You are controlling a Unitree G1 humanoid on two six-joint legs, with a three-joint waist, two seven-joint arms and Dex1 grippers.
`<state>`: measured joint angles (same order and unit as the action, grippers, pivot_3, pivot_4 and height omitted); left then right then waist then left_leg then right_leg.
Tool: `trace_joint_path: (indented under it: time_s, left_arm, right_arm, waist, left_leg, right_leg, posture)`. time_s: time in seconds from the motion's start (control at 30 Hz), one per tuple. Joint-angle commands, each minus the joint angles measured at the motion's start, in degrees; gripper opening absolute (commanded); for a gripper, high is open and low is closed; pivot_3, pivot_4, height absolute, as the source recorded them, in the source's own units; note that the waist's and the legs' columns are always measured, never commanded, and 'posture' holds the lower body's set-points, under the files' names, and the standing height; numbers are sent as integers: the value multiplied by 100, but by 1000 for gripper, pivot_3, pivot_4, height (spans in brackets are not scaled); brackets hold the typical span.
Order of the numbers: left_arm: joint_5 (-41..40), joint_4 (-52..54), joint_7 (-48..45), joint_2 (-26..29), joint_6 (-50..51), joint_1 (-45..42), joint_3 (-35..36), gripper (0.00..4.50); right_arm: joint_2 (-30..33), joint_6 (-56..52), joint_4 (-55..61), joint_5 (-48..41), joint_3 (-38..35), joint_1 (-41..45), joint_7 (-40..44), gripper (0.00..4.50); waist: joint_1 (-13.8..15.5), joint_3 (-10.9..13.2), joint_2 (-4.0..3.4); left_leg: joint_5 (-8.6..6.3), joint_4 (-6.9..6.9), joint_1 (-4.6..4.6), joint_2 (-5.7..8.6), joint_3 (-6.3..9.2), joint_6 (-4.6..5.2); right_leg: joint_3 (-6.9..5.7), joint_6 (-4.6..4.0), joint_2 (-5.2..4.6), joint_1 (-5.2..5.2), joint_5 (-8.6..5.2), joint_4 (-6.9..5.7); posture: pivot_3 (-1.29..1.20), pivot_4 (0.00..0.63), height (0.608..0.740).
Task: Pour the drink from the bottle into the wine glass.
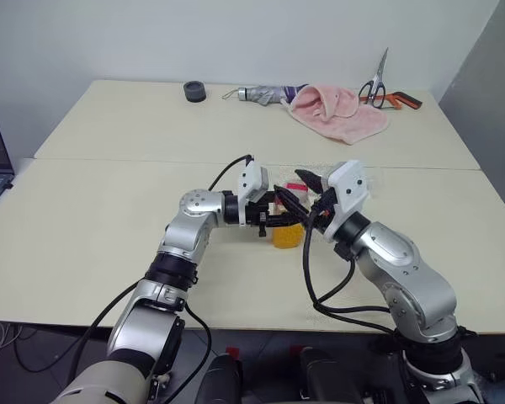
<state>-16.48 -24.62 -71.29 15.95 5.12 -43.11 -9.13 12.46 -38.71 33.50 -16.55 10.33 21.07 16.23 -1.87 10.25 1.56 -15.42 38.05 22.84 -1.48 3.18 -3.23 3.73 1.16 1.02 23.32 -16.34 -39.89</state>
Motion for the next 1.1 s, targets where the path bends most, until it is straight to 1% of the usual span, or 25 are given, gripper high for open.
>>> trace_joint_path:
  time_s: [0.03, 0.1, 0.17, 0.23, 0.33, 0.4, 0.5, 0.57, 0.63, 0.7, 0.73, 0.83, 0.9, 1.0, 1.1]
  left_arm:
    - [-15, 117, -12, -3, -98, -118, 48, 1817]
    - [-22, 112, -26, 3, -96, -131, 59, 1817]
    - [-24, 98, -53, 4, -102, -152, 65, 1817]
    - [-44, 102, -94, -7, -84, -180, 65, 1817]
    - [-76, 161, -163, -24, -62, -196, 40, 1817]
    - [-82, 193, -226, -24, -68, -209, 24, 1816]
    - [-81, 196, -271, -24, -62, -225, 27, 1815]
    - [-62, 187, -268, -23, -91, -222, 22, 1815]
    - [-44, 188, -258, -24, -110, -212, 22, 1815]
    - [-40, 203, -233, -24, -108, -197, 30, 1815]
    - [-39, 211, -226, -22, -110, -187, 32, 1815]
    - [-40, 218, -197, -11, -107, -172, 47, 1815]
    - [-42, 197, -196, 2, -114, -176, 57, 1815]
    - [-40, 161, -205, 12, -133, -193, 61, 1815]
    - [-28, 109, -227, 7, -156, -228, 56, 1815]
  right_arm:
    - [-10, 66, 165, -249, -55, -44, 237, 1874]
    - [73, 109, 98, -373, -46, -38, 476, 1874]
    - [237, 250, -110, -478, -52, 60, 892, 1874]
    - [424, 483, -504, -736, -173, 264, 1536, 1874]
    - [1047, 908, -1338, -947, -206, 751, 2982, 1874]
    - [1518, 1049, -2068, -978, -184, 1236, 3879, 1874]
    - [1682, 1247, -3050, -1057, -405, 1881, 4353, 1874]
    - [1818, 1178, -3130, -1123, -413, 1936, 4605, 1874]
    - [1835, 1235, -3060, -1027, -429, 1860, 4509, 1874]
    - [1727, 1240, -2853, -1056, -581, 1700, 4192, 2623]
    - [1705, 1191, -2642, -1114, -667, 1560, 4049, 2867]
    - [1658, 957, -1805, -1341, -939, 1087, 3579, 3914]
    - [1623, 688, -1030, -1573, -1079, 669, 3211, 3932]
    - [1517, 514, -342, -1604, -1075, 294, 2707, 3932]
    - [1249, 573, 137, -1187, -809, 48, 2005, 3932]
  waist:
    - [0, 0, 0]
    - [-1, 0, 0]
    - [-1, 0, 0]
    - [-1, 0, 0]
    - [-2, 1, -1]
    - [-3, 1, -1]
    - [-5, 1, -1]
    - [-2, 1, -1]
    - [1, 1, -1]
    - [5, 1, -1]
    - [5, 1, -1]
    - [12, 1, -1]
    - [10, 1, -1]
    - [0, 1, -2]
    - [-10, 1, -2]
  left_leg:
    - [0, 0, 0, 0, 0, 0]
    - [0, 0, 0, 0, 0, 0]
    - [0, 0, 0, 0, 0, 0]
    - [0, 0, -1, 1, -1, 0]
    - [-1, 0, -3, 2, -1, 1]
    - [-1, 1, -4, 3, -2, 2]
    - [-1, 0, -6, 1, -3, 2]
    - [-1, -4, -4, -1, 3, 2]
    - [-1, -4, 2, -1, 4, 2]
    - [-1, -4, 2, 0, 2, 2]
    - [-1, -3, 4, 0, 3, 2]
    - [-1, -1, 6, -1, 4, 2]
    - [-1, -1, 7, 0, 3, 2]
    - [-1, -2, 5, 1, 4, 2]
    - [0, -1, -1, 0, 1, 1]
  right_leg:
    - [0, 0, 0, 0, 0, 0]
    - [-1, 0, 0, 0, 0, 0]
    - [0, 0, 0, 0, 0, 0]
    - [0, 0, 0, 0, 0, 1]
    - [-2, 0, 1, -2, 0, 0]
    - [-3, 0, 0, -3, 0, 1]
    - [-4, -1, 1, -3, 0, 1]
    - [-8, -2, 2, -3, 0, 2]
    - [-9, -3, 0, -2, 0, 6]
    - [-7, -2, -8, -2, 0, 7]
    - [-7, -2, -11, -2, 0, 7]
    - [-6, -2, -14, -2, 0, 6]
    - [-4, -2, -13, -1, 0, 5]
    - [-5, -1, -10, -1, -1, 3]
    - [-1, -1, -2, -1, -1, -2]
  posture:
    - [0, 150, 740]
    - [0, 150, 740]
    - [0, 150, 740]
    - [0, 150, 740]
    - [0, 150, 740]
    - [0, 150, 740]
    - [0, 150, 740]
    - [0, 150, 740]
    - [0, 150, 740]
    - [0, 150, 740]
    - [0, 150, 740]
    - [0, 150, 740]
    - [0, 150, 740]
    - [0, 150, 740]
    - [0, 150, 740]
